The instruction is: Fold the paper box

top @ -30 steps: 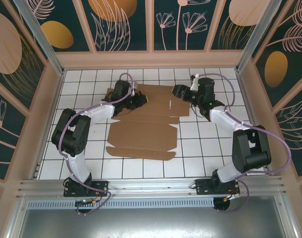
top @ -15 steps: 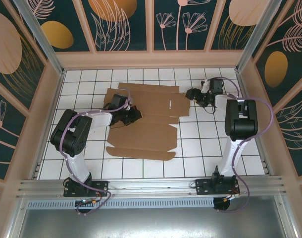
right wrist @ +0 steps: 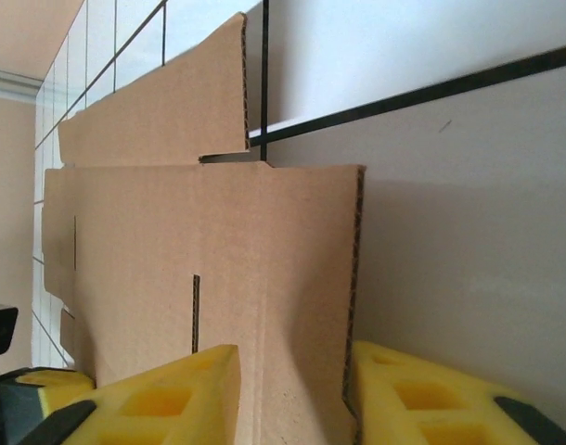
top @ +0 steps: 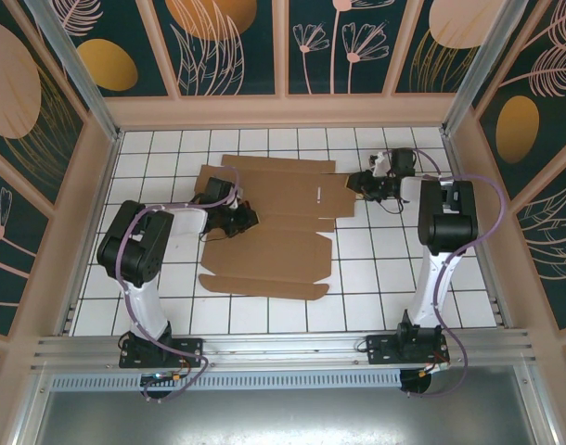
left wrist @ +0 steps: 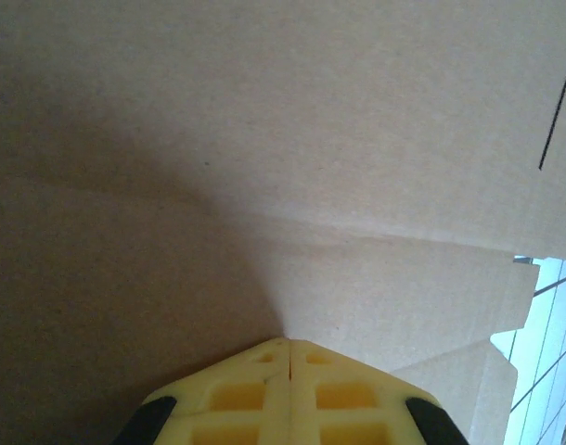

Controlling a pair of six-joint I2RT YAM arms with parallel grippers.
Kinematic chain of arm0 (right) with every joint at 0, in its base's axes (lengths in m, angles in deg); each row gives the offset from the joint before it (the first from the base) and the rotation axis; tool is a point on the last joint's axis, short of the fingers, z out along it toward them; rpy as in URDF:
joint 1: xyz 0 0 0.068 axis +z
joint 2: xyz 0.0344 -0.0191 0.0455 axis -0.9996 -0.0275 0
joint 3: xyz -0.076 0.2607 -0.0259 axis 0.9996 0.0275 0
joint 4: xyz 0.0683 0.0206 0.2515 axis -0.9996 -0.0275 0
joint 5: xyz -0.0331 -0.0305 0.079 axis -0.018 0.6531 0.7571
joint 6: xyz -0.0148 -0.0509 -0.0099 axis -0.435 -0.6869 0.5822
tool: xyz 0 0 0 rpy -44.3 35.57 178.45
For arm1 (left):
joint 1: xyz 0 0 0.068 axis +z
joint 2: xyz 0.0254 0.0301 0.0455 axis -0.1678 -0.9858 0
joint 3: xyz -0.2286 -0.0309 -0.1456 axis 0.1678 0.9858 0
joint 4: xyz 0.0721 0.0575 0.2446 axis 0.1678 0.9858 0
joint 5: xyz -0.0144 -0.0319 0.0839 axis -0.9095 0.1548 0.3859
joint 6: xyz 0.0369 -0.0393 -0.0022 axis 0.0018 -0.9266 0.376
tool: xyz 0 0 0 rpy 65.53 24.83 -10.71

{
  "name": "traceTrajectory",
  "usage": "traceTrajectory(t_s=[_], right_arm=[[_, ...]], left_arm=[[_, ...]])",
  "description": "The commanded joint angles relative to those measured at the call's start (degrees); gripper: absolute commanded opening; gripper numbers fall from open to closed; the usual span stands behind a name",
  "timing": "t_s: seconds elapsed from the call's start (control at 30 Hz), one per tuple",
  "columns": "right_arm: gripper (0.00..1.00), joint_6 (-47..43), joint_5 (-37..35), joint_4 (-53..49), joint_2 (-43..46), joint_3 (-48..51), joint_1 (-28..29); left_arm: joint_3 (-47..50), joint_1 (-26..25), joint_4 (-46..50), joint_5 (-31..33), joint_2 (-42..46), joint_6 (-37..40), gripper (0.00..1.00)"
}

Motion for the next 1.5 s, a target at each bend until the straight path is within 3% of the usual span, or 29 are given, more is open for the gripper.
traceTrajectory(t_s=[0.0, 0.2, 0.53, 0.57, 0.77, 0.97, 1.07, 1.23, 1.33, 1.47], right_arm=[[0.27, -0.87, 2.2, 0.47, -1.21, 0.39, 0.62], [0.16, -2.27, 2.14, 2.34, 0.39, 2.21, 2.56], [0.04, 4.8, 4.42, 22.65, 8.46, 16.41, 1.6], [0.0, 5.81, 4.32, 25.62, 9.09, 18.16, 1.43], [0.0, 11.05, -0.45, 60.25, 16.97, 35.86, 1.4], [0.0, 8.82, -5.58, 81.89, 20.61, 45.67, 1.77], [0.0, 3.82, -9.68, 95.45, 20.89, 50.73, 3.44], [0.0, -3.05, -12.88, 95.71, 23.0, 52.24, 4.58], [0.0, -6.66, -15.48, 95.89, 23.86, 52.92, 5.38], [0.0, -12.57, -19.08, 95.92, 25.32, 54.14, 6.85]], left_arm=[[-2.41, 0.99, 2.25, 0.61, -1.09, 2.17, 0.0], [-3.11, 1.22, 1.99, -0.2, -1.28, 2.4, 0.0], [-4.3, 4.76, 2.69, -0.17, -0.72, 2.79, 0.0], [-4.71, 4.92, 2.84, -0.28, -0.39, 2.62, 0.0], [-9.57, 5.03, 4.84, -2.07, 2.29, -2.73, 0.0], [-17.88, 4.93, 8.32, -0.72, 5.84, -13.06, 0.28], [-26.11, 4.88, 16.91, 1.0, 4.75, -16.44, 0.45], [-32.79, 4.08, 23.82, 3.49, 6.79, -19.33, 0.86], [-37.33, 3.63, 28.73, 4.87, 5.57, -19.75, 0.9], [-52.37, 2.78, 46.52, 8.61, -2.61, -18.02, 0.9]])
